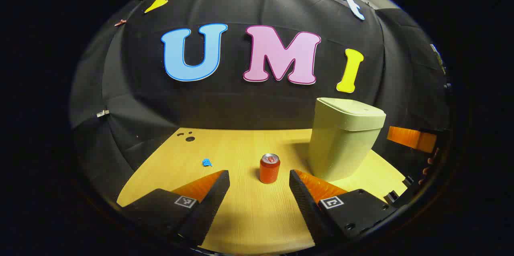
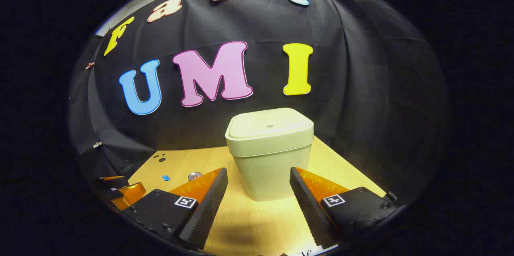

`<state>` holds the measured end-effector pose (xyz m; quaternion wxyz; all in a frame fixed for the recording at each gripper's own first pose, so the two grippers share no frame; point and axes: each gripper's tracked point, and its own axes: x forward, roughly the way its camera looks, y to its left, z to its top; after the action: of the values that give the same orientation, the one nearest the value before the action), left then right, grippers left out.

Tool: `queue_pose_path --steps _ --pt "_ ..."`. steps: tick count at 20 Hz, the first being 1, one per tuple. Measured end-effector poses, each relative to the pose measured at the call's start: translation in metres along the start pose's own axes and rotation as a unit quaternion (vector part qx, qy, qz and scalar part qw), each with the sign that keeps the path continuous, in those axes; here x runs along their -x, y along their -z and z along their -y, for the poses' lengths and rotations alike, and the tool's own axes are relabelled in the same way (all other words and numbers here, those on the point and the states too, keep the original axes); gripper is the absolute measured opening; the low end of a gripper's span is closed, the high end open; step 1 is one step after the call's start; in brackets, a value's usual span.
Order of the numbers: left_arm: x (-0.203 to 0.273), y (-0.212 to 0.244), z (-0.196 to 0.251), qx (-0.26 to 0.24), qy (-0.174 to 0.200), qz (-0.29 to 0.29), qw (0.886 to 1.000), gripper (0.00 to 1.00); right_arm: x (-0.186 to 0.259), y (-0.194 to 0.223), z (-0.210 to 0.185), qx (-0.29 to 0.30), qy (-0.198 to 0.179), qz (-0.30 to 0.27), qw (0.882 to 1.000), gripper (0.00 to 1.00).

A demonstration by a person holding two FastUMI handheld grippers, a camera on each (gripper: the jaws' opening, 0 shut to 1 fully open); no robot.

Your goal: Press the lid of the desktop garbage bin to open it, pick up the crumpled paper on the desktop and throw it into the bin, then pick up the pop can on the desktop and drop it into the bin, and finally close the garbage bin lid.

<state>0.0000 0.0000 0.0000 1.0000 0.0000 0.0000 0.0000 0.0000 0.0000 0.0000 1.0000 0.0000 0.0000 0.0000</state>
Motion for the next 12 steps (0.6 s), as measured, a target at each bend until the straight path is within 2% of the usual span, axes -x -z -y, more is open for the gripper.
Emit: queue_pose_path --steps 12 --pt "-0.005 0.015 -0.011 0.019 -0.021 -0.020 0.999 0.96 0.002 0.009 -0.009 0.014 -0.011 -0.017 1.000 0.98"
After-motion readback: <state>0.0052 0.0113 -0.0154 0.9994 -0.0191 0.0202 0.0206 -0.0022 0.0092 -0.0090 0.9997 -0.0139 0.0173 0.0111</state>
